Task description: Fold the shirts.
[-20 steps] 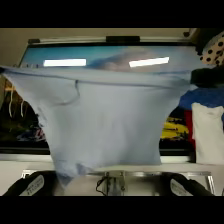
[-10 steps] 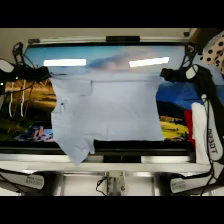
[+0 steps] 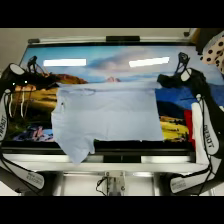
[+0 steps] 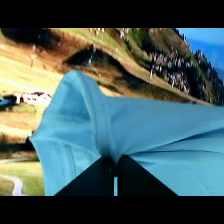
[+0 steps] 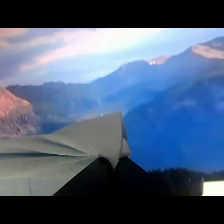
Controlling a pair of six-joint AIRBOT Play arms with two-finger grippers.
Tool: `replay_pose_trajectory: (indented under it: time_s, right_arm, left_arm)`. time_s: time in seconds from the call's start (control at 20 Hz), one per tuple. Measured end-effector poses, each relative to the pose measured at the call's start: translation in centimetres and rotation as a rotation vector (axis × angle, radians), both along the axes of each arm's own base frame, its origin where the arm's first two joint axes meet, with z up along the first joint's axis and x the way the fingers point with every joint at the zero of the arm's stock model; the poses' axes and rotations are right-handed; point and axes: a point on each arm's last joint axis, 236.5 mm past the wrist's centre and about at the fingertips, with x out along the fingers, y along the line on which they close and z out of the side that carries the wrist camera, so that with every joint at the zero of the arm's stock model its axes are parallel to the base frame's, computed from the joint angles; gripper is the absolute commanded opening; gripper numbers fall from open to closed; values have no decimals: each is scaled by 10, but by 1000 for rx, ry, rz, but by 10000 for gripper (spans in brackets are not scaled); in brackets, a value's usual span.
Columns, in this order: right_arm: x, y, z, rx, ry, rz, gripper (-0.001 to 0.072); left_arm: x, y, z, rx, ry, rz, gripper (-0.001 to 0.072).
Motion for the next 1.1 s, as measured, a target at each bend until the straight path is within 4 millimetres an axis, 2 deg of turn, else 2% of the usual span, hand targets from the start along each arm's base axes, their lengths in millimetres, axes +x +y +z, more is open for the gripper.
replay_pose_trajectory:
  time_s: [0.15,0.25,0.45,0.7,1.1]
  right_arm:
    - [-39,2,-17,0,177,40,66]
    - [-60,9,-31,4,278,70,66]
    - [-84,27,-52,16,405,111,66]
    - [-95,28,-61,-4,464,124,66]
    - [-97,14,-68,-66,484,104,67]
  left_arm:
    - [-42,-6,-9,-7,155,-93,36]
    - [-62,-8,-16,0,239,-123,36]
    - [-87,-7,-28,17,351,-118,36]
    - [-103,-2,-39,41,423,-105,36]
    - [-104,4,-44,56,431,-93,36]
